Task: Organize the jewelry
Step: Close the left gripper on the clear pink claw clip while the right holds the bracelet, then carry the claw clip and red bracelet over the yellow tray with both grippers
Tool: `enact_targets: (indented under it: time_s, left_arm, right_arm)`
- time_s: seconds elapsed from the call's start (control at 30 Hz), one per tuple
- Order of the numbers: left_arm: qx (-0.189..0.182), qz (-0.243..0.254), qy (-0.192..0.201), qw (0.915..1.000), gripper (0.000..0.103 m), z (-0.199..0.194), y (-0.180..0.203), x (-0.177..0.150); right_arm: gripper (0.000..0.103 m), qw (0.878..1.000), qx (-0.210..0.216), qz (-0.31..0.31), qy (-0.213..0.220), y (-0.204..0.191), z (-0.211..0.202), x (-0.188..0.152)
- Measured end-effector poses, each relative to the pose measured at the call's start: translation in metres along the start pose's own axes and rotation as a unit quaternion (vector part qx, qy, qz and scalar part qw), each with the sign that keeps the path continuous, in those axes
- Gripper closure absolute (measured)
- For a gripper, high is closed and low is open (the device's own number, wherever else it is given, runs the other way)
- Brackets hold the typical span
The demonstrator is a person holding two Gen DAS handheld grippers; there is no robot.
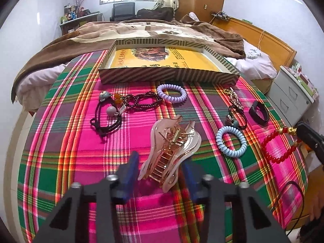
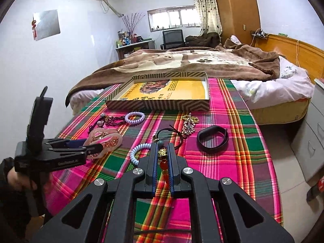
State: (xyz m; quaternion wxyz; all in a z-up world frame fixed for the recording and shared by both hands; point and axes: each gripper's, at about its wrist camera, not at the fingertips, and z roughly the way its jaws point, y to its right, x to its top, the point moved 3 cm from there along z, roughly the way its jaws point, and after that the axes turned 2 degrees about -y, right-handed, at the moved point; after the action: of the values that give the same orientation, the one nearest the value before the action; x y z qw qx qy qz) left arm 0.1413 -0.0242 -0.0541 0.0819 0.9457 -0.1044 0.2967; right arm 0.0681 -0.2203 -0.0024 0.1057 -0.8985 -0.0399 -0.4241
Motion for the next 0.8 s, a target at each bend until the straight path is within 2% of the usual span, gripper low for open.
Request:
enact_targets:
  time_s: [0.3, 0.8]
  left_arm:
    - [-0.009, -0.004, 0.016, 0.9998, 0.078, -0.009, -0.001, 0.006]
    - [-0.011, -0.003, 0.038, 0.9992, 0.078, -0.027, -0.009, 0.032]
  right_arm:
    - [0.094, 1.000, -0.001, 0.005, 0.005, 0.004, 0.001, 0.005]
    - [0.094, 1.000, 0.003, 0.000, 0.022, 0.004, 0.003, 0.037]
